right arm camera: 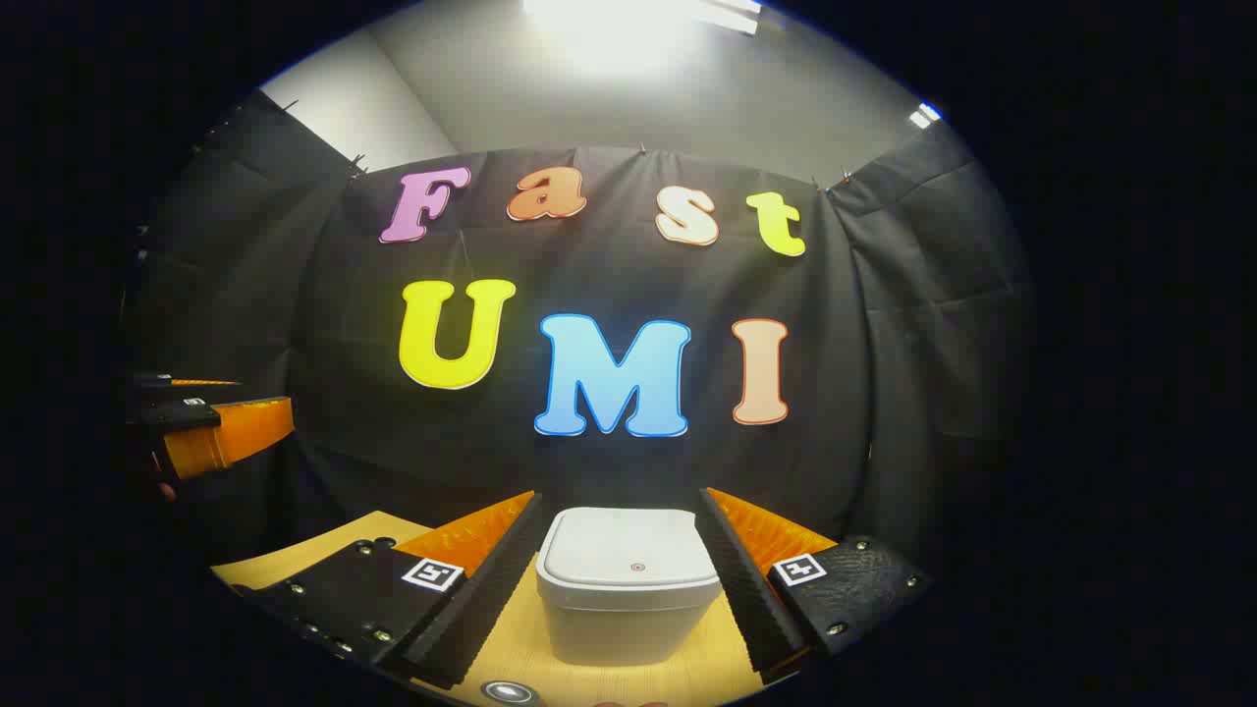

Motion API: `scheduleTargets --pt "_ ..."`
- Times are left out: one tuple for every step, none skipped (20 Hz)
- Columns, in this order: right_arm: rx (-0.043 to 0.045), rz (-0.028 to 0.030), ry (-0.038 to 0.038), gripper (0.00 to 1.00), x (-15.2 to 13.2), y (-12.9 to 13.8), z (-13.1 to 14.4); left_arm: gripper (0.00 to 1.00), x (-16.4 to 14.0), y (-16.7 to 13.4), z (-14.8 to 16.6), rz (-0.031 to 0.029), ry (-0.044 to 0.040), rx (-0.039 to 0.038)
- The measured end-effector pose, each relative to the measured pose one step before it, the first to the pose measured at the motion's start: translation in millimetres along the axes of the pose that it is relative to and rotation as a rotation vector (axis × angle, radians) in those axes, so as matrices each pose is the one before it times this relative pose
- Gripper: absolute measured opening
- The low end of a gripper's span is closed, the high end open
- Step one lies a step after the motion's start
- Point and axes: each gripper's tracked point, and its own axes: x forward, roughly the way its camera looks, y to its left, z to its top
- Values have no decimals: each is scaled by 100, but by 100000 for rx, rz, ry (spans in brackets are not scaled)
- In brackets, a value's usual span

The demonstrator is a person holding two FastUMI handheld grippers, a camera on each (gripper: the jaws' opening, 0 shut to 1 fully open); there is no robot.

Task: Press the lid of the desktop garbage bin to open it, pick up the crumpled paper on the desktop and throw it into the bin, then pick up the pop can on the desktop and drop it into the bin, and finally close the garbage bin lid.

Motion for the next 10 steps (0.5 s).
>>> scheduleTargets --pt "146 -382 446 99 -138 -254 -242 100 -114 -141 -13 -236 145 -146" --pt "-123 -254 303 99 -59 -161 -110 100 -120 -230 47 -408 -15 -197" --pt "179 259 490 99 -19 48 -158 100 -61 -79 -117 -53 143 -2" --pt "442 404 591 99 29 14 -183 95 -62 -22 -208 121 326 287" --pt "413 395 438 99 14 -1 -127 95 80 -45 -13 97 241 318" --pt "339 357 127 99 111 -5 50 100 11 3 -133 127 329 88" --pt "239 315 -34 99 36 -30 22 95 131 -12 -77 66 185 -214" --pt "24 192 -84 99 91 -50 14 95 42 -51 -7 -170 28 -509" --pt "-160 166 -32 99 178 5 0 95 107 -96 -86 56 87 -334" --pt "-136 184 9 99 171 -76 -7 95 157 90 20 386 154 -58"
